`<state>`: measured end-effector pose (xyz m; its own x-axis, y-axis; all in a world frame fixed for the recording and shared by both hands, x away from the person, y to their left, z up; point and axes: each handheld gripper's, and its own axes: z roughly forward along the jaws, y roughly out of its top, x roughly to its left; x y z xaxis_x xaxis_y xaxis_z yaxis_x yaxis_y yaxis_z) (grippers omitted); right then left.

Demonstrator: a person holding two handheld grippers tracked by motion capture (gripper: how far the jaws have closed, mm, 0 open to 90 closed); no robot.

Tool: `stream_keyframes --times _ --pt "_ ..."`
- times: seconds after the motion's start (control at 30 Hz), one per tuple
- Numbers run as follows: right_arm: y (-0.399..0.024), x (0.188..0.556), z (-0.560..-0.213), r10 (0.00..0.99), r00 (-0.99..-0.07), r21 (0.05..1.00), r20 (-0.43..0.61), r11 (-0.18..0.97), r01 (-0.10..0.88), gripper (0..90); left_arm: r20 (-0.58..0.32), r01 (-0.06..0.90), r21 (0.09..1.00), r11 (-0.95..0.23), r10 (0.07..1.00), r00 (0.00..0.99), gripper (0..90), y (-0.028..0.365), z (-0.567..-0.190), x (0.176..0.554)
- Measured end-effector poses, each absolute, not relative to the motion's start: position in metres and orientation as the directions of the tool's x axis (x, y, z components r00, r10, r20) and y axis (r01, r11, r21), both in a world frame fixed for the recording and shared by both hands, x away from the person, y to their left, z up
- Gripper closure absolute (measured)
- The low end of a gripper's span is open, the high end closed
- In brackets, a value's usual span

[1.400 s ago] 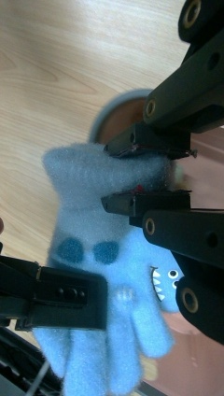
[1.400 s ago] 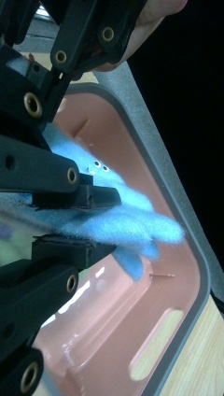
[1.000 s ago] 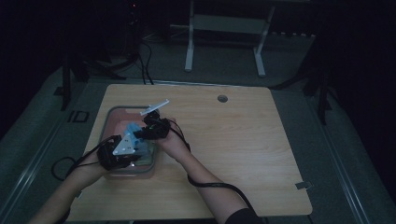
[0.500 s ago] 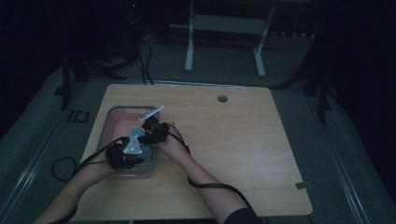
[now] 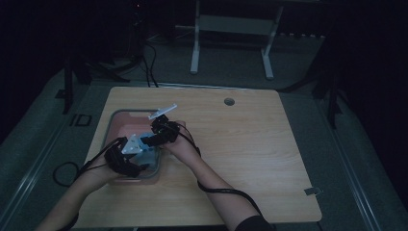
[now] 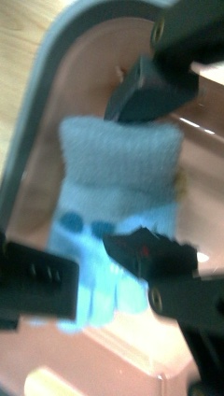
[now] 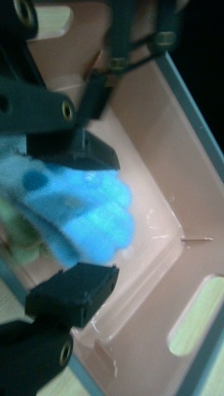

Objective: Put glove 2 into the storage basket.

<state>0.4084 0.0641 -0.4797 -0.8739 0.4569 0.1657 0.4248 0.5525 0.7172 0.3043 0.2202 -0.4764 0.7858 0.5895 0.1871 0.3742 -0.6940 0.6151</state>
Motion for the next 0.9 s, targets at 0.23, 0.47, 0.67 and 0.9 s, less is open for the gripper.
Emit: stream_keyframes --times 0.23,0.47,0.67,0.9 --pt "0.04 0.402 -0.463 0.405 -0.892 0.761 0.199 0.509 0.401 16.7 0.134 0.388 0.672 -0.631 0.619 0.774 8.7 0.218 -0.463 0.302" --pt "0.013 0.398 -0.462 0.406 -0.894 0.762 0.192 0.512 0.396 14.7 0.132 0.366 0.697 -0.616 0.613 0.779 3.9 0.2 -0.464 0.299" --pt "-0.009 0.394 -0.465 0.411 -0.896 0.759 0.167 0.527 0.383 14.7 0.121 0.339 0.729 -0.594 0.6 0.791 3.1 0.185 -0.463 0.298" --pt "-0.035 0.389 -0.469 0.423 -0.892 0.756 0.157 0.53 0.384 14.7 0.083 0.33 0.752 -0.57 0.579 0.811 3.1 0.166 -0.462 0.297"
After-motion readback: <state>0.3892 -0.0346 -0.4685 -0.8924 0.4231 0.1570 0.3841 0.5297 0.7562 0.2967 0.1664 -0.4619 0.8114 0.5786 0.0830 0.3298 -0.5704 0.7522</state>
